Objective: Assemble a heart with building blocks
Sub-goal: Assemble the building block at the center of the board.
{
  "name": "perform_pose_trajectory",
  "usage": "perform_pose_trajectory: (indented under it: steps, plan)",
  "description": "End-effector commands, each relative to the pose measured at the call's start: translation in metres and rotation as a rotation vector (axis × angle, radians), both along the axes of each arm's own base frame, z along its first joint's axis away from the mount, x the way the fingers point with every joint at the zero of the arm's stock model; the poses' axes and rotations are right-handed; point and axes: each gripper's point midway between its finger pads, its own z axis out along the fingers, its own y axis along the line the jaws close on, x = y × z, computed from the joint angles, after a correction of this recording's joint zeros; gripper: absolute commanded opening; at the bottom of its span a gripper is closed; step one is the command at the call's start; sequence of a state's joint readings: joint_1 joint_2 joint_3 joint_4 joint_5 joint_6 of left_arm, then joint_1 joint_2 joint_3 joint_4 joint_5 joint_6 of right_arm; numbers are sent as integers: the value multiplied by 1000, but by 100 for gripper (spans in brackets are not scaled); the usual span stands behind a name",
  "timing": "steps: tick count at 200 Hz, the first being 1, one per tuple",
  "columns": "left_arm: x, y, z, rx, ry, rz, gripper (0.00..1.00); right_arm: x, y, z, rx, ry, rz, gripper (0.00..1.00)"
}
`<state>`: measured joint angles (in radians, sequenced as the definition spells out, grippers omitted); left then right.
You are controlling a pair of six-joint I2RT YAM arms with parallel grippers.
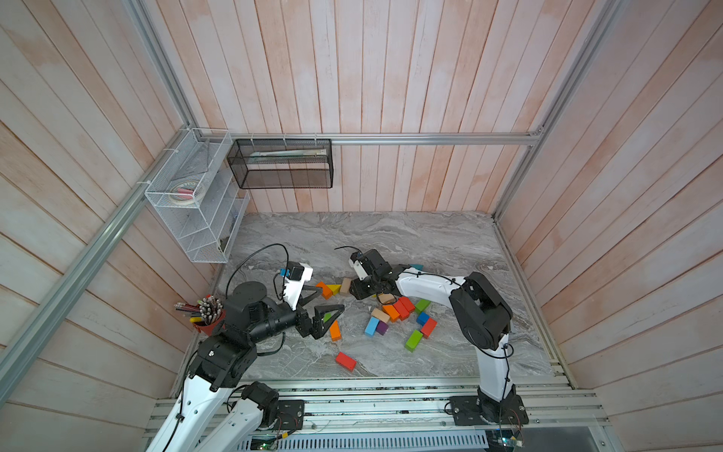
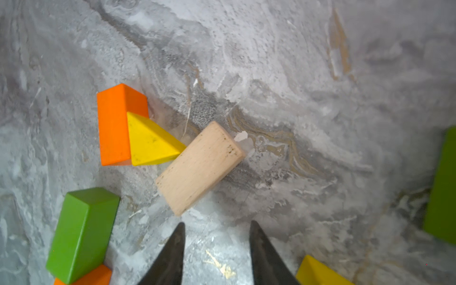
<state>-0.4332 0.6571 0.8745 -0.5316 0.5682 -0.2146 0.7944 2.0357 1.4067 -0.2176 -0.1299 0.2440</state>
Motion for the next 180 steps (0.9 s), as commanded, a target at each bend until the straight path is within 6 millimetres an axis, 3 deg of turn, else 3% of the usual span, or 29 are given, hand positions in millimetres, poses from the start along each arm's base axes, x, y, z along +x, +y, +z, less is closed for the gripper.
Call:
perform_pose_trajectory:
  steps: [1,52,137,180]
  plan:
    - [0,0,-4,0,4,2,100,-4,0,13,-69,-95,147,53]
    - [0,0,-3,-3,8,6,100,4,4,5,-164,-165,254,72]
    - [-1,0,-2,-3,14,5,100,14,25,-12,-193,-164,368,89]
    - [-1,1,-3,0,18,9,100,26,25,-24,-256,-172,370,90]
